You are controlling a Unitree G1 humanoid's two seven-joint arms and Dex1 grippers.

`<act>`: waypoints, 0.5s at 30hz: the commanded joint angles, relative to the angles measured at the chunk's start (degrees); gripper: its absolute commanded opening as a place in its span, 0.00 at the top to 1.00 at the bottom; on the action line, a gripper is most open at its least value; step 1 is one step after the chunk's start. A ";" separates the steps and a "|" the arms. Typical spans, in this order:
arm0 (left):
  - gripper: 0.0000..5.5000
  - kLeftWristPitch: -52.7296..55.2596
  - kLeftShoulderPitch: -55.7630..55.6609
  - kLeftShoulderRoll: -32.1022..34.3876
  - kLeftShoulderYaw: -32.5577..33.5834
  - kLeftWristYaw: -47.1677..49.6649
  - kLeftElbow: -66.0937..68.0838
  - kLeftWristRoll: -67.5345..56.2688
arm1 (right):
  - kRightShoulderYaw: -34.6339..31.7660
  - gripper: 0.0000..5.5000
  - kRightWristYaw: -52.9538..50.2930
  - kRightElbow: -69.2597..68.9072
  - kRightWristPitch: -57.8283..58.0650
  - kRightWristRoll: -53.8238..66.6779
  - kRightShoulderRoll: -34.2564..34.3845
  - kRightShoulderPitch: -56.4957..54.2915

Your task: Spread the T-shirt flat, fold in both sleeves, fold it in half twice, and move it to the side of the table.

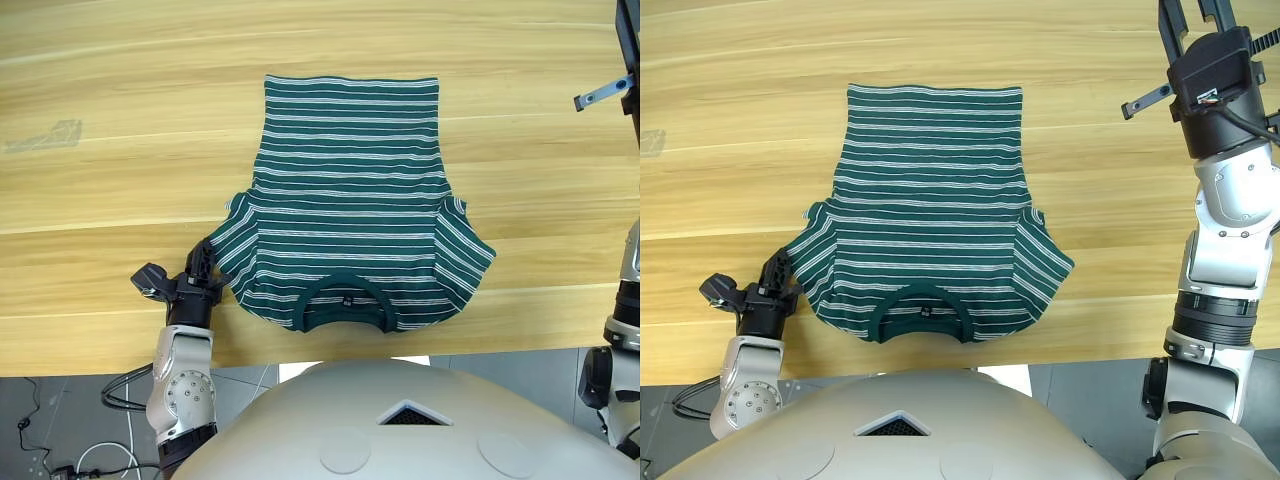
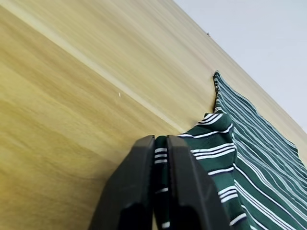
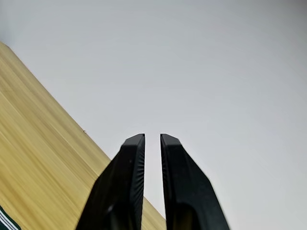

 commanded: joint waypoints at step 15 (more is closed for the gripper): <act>1.00 -4.26 0.28 -1.06 -0.60 -3.20 0.20 5.41 | 1.03 0.89 -0.93 0.46 -0.37 -2.14 0.93 -0.01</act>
